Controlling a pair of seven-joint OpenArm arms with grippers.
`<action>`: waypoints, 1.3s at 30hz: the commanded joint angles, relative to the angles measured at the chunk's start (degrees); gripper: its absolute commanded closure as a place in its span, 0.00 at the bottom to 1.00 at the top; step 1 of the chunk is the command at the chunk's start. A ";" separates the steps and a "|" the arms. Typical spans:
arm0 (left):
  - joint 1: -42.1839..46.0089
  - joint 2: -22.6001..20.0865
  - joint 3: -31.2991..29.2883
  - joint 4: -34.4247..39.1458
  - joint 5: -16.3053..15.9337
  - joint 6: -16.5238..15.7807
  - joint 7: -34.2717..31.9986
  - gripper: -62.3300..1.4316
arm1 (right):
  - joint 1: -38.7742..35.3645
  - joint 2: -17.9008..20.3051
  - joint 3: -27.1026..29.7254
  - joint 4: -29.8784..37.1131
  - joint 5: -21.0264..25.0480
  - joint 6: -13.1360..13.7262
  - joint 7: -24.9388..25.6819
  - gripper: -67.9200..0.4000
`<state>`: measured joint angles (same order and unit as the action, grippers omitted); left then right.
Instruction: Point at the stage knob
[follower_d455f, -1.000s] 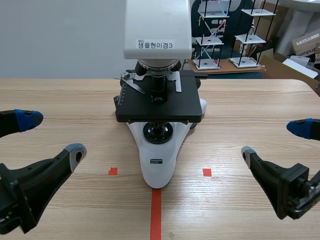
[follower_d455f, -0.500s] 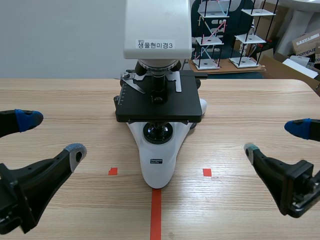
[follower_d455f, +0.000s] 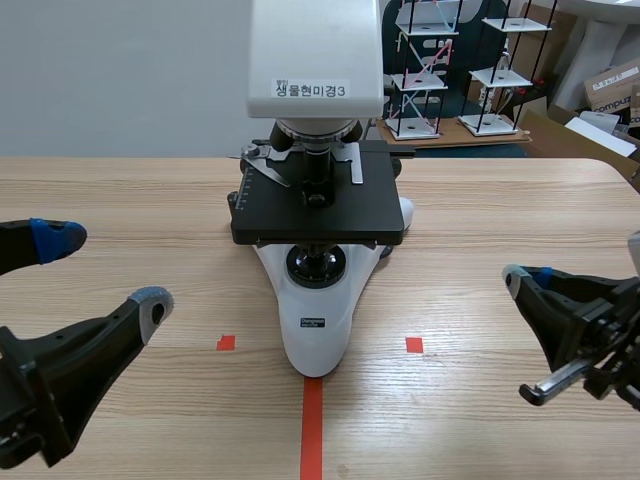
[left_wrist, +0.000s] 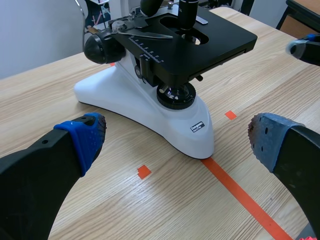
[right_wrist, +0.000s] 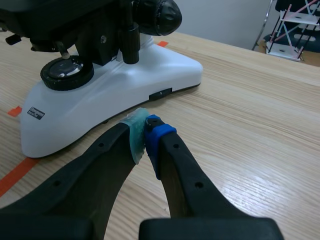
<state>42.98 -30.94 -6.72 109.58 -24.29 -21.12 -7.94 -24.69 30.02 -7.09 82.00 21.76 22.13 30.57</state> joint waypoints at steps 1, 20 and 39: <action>0.00 0.13 -0.15 0.74 -0.35 -0.04 -1.09 0.03 | 2.97 0.59 -1.20 -0.90 -0.28 0.26 2.45 0.97; 0.00 0.22 -0.15 0.74 -0.33 -0.04 -1.03 0.03 | 26.21 -3.10 -17.92 -21.49 -0.81 0.20 8.48 0.97; 0.00 0.31 -0.15 0.74 -0.31 -0.04 -1.03 0.03 | 28.68 -4.02 -19.67 -22.77 -0.79 -0.02 8.59 0.97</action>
<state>42.98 -30.81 -6.72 109.58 -24.29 -21.12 -7.94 2.96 25.54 -26.76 59.09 20.34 22.11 38.15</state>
